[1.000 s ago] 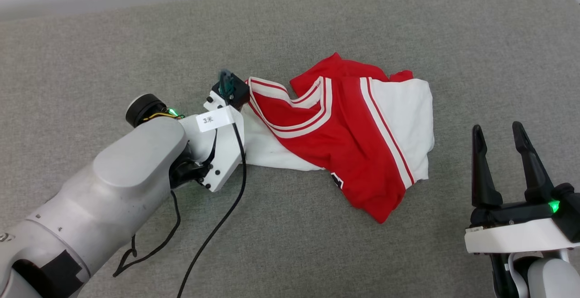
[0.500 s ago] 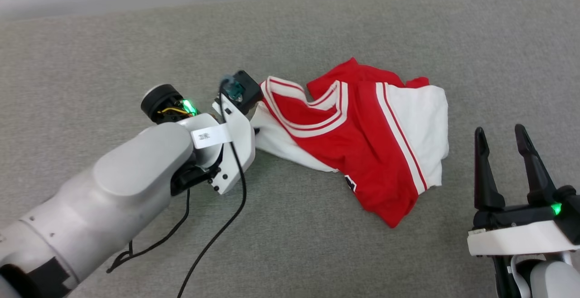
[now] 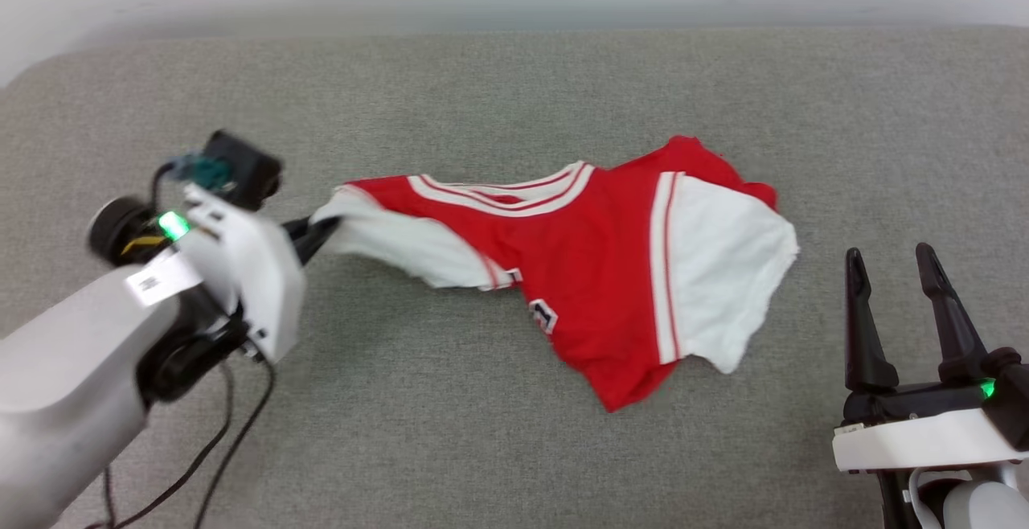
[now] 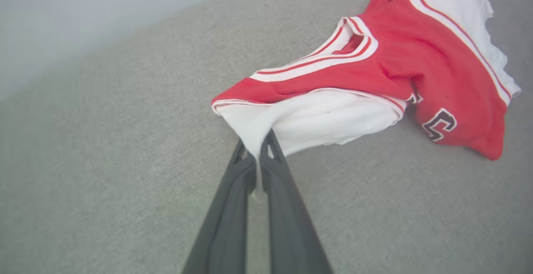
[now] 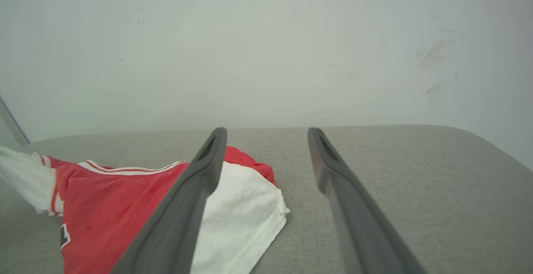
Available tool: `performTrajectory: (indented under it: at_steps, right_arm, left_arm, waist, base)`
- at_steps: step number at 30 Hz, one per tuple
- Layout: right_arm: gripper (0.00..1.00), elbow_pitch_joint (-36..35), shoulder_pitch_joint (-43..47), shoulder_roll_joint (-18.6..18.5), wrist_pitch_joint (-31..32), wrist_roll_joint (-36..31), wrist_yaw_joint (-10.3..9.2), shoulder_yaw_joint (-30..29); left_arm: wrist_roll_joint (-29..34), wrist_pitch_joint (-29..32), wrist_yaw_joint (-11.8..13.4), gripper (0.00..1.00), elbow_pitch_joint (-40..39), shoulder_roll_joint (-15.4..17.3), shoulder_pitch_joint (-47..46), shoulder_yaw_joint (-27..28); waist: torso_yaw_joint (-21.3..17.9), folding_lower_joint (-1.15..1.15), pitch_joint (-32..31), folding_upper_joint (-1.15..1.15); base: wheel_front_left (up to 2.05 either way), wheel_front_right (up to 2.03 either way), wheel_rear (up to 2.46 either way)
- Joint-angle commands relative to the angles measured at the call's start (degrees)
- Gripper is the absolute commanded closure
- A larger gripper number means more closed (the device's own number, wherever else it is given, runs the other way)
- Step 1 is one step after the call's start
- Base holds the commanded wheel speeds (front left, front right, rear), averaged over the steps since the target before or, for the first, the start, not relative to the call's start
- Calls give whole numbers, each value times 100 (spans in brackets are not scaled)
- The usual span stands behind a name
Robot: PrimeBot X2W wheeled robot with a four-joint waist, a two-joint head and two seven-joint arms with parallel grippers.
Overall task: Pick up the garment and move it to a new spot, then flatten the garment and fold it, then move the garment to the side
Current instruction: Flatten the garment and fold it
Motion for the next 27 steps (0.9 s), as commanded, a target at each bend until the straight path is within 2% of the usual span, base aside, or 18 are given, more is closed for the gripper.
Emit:
performTrajectory:
  at_steps: [1, 5, 9, 11, 18, 19, 20, 21, 25, 26, 27]
  right_arm:
    - [0, -7, 65, 10, -11, -30, -4, 1]
    - [0, 28, 72, 11, -11, -38, -4, 20]
    - [0, 60, 60, 10, -11, -64, -4, 23]
    - [0, 69, 64, 10, -11, -88, -4, 19]
    - [0, 97, 93, 10, -11, -161, -4, 3]
    - [0, 100, 98, 10, -11, -164, -4, -10]
    - [0, 99, 92, 10, -11, -183, -4, -32]
    - [0, 95, 89, 10, -11, -204, -4, -65]
    - [0, 33, 84, 10, -11, -309, -4, -217]
    - [0, 33, 84, 10, -11, -309, -4, -217]
    - [0, 7, 75, 10, -11, -359, -4, -253]
  left_arm:
    - [-141, -68, 136, 100, -71, 188, 267, 61]
    - [-418, -177, 376, 100, 21, 572, 757, 120]
    - [-797, -289, 495, 100, 281, 605, 1247, 157]
    - [-957, -322, 537, 100, 441, 559, 1459, 152]
    - [-1131, -438, 401, 100, 1187, 185, 1861, 19]
    - [-1125, -522, 392, 95, 1278, 108, 1875, 33]
    - [-1091, -629, 382, 24, 1352, 43, 1876, 50]
    - [-1053, -776, 386, 0, 1418, -32, 1868, 76]
    - [-722, -1696, 650, 0, 1581, -247, 1786, 227]
    - [-722, -1696, 650, 0, 1581, -247, 1786, 227]
    - [-631, -1940, 739, 0, 1602, -299, 1790, 251]
  waist:
    - [33, 0, -3, 0]
    - [58, 0, 12, 0]
    - [58, 0, 12, 0]
    - [54, 0, 4, 0]
    - [62, 0, -55, 0]
    - [71, 0, -74, 0]
    - [79, 0, -94, 0]
    - [88, 0, -120, 0]
    - [133, 0, -244, 0]
    - [133, 0, -244, 0]
    - [149, 0, -277, 0]
  base:
    - [0, 0, 0]
    - [0, 0, 0]
    - [0, 0, 0]
    - [0, 0, 0]
    - [0, 0, 0]
    - [0, 0, 0]
    - [0, 0, 0]
    - [0, 0, 0]
    - [0, 0, 0]
    - [0, 0, 0]
    - [0, 0, 0]
